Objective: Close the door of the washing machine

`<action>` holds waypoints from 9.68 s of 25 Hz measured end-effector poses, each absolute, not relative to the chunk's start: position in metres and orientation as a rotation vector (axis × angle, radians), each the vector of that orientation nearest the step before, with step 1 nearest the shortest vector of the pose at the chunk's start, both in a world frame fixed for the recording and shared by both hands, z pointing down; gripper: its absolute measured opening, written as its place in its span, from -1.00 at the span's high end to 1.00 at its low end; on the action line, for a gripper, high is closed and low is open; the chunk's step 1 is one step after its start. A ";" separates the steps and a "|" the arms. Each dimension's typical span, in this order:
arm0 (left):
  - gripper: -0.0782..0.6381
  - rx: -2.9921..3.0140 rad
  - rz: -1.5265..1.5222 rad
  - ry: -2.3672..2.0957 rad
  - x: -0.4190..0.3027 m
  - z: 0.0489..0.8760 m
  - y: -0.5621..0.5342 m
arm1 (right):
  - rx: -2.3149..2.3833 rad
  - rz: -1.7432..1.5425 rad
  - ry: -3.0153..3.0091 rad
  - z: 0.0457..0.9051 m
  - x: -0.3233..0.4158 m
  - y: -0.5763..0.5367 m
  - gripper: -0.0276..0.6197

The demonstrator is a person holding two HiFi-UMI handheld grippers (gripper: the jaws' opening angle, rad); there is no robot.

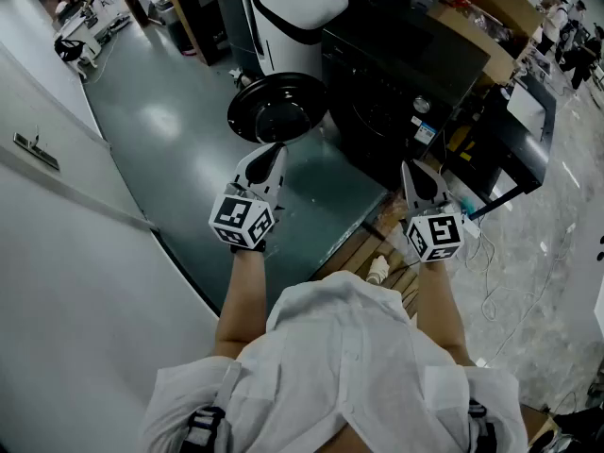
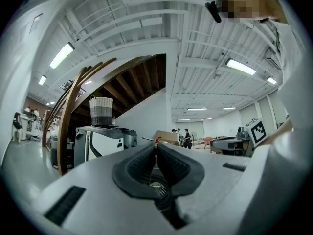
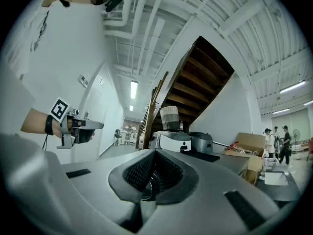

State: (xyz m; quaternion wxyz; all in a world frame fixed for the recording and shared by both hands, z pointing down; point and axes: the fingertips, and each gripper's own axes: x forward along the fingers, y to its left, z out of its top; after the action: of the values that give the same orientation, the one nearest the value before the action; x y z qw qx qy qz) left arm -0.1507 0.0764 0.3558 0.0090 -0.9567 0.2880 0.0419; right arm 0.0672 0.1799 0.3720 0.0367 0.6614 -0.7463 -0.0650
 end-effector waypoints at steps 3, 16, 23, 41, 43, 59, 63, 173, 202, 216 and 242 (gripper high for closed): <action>0.72 -2.978 0.126 0.884 -0.148 0.354 0.072 | 2.014 -0.214 -2.289 0.372 0.069 0.176 0.83; 0.72 -2.997 0.095 0.857 -0.157 0.367 0.063 | 2.058 -0.237 -2.318 0.376 0.060 0.164 0.83; 0.72 -3.000 0.109 0.884 -0.172 0.376 0.054 | 1.973 -0.221 -2.347 0.385 0.041 0.144 0.82; 0.53 -3.036 0.015 0.952 -0.106 0.408 -0.038 | 1.803 -0.124 -2.404 0.417 0.111 0.034 0.82; 0.53 -3.032 0.020 0.976 -0.094 0.409 -0.054 | 1.776 -0.124 -2.425 0.416 0.121 0.015 0.82; 0.32 -3.006 -0.012 1.113 -0.066 0.416 -0.112 | 1.537 -0.053 -2.562 0.432 0.139 -0.068 0.81; 0.32 -3.001 -0.062 1.165 -0.086 0.421 -0.116 | 1.478 -0.038 -2.599 0.432 0.117 -0.075 0.81; -0.18 -3.210 -1.197 0.769 -0.033 0.708 -0.180 | 1.462 0.219 -2.508 0.526 0.123 -0.136 0.45; -0.18 -3.373 -0.990 0.137 0.238 0.716 -0.107 | 1.764 0.284 -2.269 0.551 0.259 -0.054 0.45; -0.16 -3.315 -0.942 0.234 0.297 0.727 -0.130 | 1.852 0.317 -2.185 0.570 0.297 -0.045 0.45; 0.15 -3.360 -1.063 0.446 0.309 0.733 -0.151 | 1.896 0.323 -2.139 0.578 0.334 -0.040 0.45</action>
State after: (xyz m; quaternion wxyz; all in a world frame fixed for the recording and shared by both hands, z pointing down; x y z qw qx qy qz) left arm 0.3093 -0.1507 0.7330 -0.2038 -0.9260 0.1229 -0.2931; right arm 0.3344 -0.0399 0.5778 0.1322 0.6534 -0.7370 0.1115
